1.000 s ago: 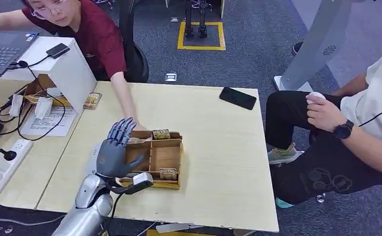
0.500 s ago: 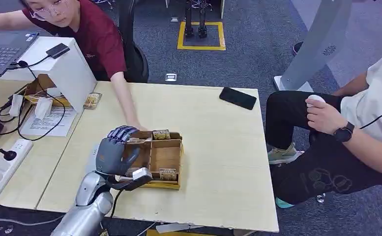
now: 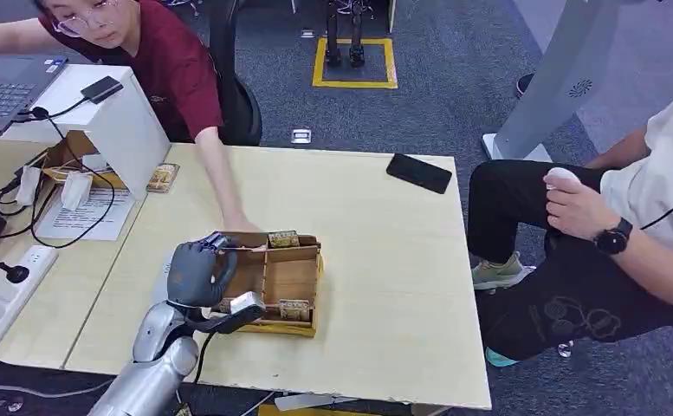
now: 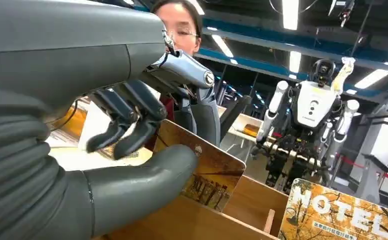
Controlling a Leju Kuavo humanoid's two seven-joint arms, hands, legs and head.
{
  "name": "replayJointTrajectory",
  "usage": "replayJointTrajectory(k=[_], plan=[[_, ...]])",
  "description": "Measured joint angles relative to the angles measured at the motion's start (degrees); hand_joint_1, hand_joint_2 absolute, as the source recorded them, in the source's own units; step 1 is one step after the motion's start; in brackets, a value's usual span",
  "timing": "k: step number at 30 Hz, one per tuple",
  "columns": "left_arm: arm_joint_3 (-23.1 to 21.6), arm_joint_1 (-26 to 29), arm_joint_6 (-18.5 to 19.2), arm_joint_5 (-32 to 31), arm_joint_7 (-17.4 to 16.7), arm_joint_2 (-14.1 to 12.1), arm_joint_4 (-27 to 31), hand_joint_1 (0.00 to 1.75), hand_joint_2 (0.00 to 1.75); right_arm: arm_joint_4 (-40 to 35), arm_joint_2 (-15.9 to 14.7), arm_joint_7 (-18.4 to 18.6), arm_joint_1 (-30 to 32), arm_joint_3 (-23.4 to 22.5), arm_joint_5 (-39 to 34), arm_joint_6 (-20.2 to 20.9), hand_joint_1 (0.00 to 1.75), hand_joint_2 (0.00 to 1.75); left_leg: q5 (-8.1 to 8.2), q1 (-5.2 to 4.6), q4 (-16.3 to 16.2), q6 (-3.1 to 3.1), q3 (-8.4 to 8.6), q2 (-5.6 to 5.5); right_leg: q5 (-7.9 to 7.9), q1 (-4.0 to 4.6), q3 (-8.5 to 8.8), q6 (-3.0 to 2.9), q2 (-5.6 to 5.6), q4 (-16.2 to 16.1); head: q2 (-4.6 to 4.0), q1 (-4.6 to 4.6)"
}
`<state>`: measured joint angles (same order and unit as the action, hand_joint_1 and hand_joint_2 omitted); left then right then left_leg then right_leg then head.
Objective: Pass the card to the sensor for recognition and then transmit it.
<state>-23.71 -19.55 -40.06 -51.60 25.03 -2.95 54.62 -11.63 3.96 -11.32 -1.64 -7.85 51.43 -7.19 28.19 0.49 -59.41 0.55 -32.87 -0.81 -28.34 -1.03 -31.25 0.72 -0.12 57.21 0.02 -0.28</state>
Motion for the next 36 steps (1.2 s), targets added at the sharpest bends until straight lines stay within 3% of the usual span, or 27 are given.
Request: replayJointTrajectory(k=[7, 11, 14, 19, 24, 30, 36], plan=[[0.0, -0.2, 0.0, 1.9, -0.2, -0.3, -0.6, 1.75, 1.75, -0.2, 0.0, 0.0, -0.1, 0.2, 0.0, 0.0, 0.00, 1.75, 0.00, 0.00, 0.0, 0.00, 0.00, 0.00, 0.00, 0.00, 0.00, 0.00, 0.00, 0.0, 0.00, 0.00], [0.0, -0.3, 1.5, 9.0, 1.8, -1.0, -0.1, 1.75, 1.75, -0.4, 0.0, 0.0, 0.0, 0.5, -0.4, -0.5, 0.00, 1.75, 0.00, 0.01, 0.0, 0.00, 0.00, 0.01, 0.01, 0.01, -0.01, -0.01, 0.02, 0.0, -0.02, 0.00], [0.0, -0.3, 4.1, 12.4, 1.6, -2.4, 3.7, 1.75, 1.75, -0.4, 0.0, -0.1, 0.1, 0.7, -0.7, -0.5, 0.00, 1.75, 0.00, 0.02, 0.0, 0.00, 0.00, 0.00, 0.00, 0.02, -0.01, -0.01, 0.00, 0.0, -0.02, 0.00], [0.0, -0.1, 5.3, 14.7, 2.1, -3.9, 8.2, 1.75, 1.75, -0.4, 0.0, -0.1, 0.1, 1.0, -1.2, -0.6, 0.00, 1.75, -0.01, 0.03, 0.0, 0.00, -0.03, -0.01, 0.00, 0.02, -0.01, -0.01, 0.00, 0.0, 0.00, 0.00], [0.0, 0.4, 10.9, 19.1, 1.2, -6.3, 19.3, 1.75, 1.75, -0.3, 0.0, -0.6, 0.6, 1.0, -2.2, -1.3, 0.00, 1.75, 0.00, 0.02, 0.0, 0.00, -0.04, 0.00, 0.00, 0.02, -0.01, -0.01, 0.01, 0.0, 0.00, 0.00], [0.3, 1.1, 11.4, 18.2, 0.4, -8.0, 26.3, 1.75, 1.75, -0.3, 0.0, -0.8, 0.9, 1.0, -2.4, -1.4, 0.00, 1.75, 0.00, 0.02, 0.0, 0.00, -0.04, -0.01, 0.00, 0.02, -0.02, -0.01, -0.01, 0.0, 0.00, 0.00], [1.0, -0.2, 6.5, 10.2, -4.8, -8.1, 24.6, 1.75, 1.75, -0.3, 0.0, -0.8, 0.9, 1.0, -2.1, -1.2, 0.00, 1.75, -0.02, 0.02, 0.0, -0.02, -0.03, -0.01, 0.01, 0.02, -0.02, -0.01, 0.00, 0.0, -0.02, 0.00]])
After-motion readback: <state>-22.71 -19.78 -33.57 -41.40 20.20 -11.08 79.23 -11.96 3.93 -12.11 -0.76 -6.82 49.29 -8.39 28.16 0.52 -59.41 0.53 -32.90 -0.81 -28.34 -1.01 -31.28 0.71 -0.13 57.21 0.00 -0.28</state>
